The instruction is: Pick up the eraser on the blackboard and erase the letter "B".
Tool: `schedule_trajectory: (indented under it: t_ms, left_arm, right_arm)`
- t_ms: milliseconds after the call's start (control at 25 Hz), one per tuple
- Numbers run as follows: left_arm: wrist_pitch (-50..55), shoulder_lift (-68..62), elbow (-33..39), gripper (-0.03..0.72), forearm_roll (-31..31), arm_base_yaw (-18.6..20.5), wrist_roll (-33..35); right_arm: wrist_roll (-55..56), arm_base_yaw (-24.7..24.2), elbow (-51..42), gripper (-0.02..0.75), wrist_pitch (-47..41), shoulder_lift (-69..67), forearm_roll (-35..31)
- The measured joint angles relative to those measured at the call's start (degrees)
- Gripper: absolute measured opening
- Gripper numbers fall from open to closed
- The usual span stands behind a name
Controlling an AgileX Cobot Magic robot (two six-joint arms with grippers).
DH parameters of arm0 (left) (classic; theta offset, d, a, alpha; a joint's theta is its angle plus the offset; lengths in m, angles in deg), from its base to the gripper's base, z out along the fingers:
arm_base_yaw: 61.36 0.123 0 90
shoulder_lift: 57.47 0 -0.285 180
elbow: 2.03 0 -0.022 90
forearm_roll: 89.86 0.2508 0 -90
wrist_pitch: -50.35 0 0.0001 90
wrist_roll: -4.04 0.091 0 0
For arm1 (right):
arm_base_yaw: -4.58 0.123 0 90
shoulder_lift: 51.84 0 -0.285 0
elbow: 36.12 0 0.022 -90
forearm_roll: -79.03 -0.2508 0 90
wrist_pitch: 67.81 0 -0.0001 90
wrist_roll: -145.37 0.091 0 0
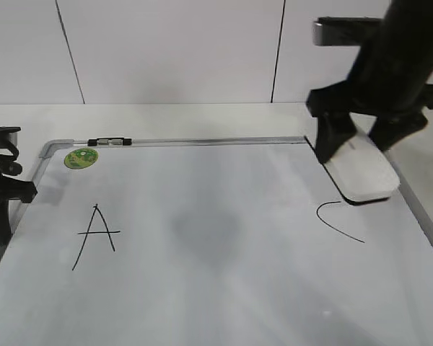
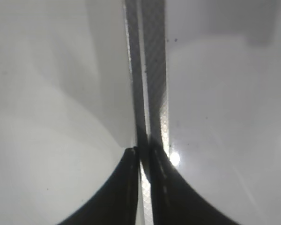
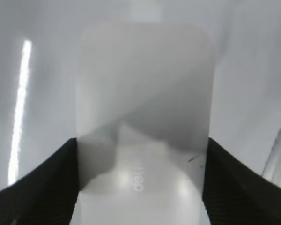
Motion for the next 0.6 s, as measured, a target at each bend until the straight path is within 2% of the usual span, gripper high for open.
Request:
schedule_trajectory:
  t_ms: [280,600]
  left_arm:
    - [0.00,0.00,0.00,0.036,-0.10,0.00,0.00]
    - [0.13,0.00,0.00,0.036,-0.31,0.00,0.00]
  right_arm:
    - [0.00,-7.90,-14.30,0.552,0.54,8.53,0.21]
    - [-0.23,-13.55,-20.26,0.552,9.31,9.30,1.60]
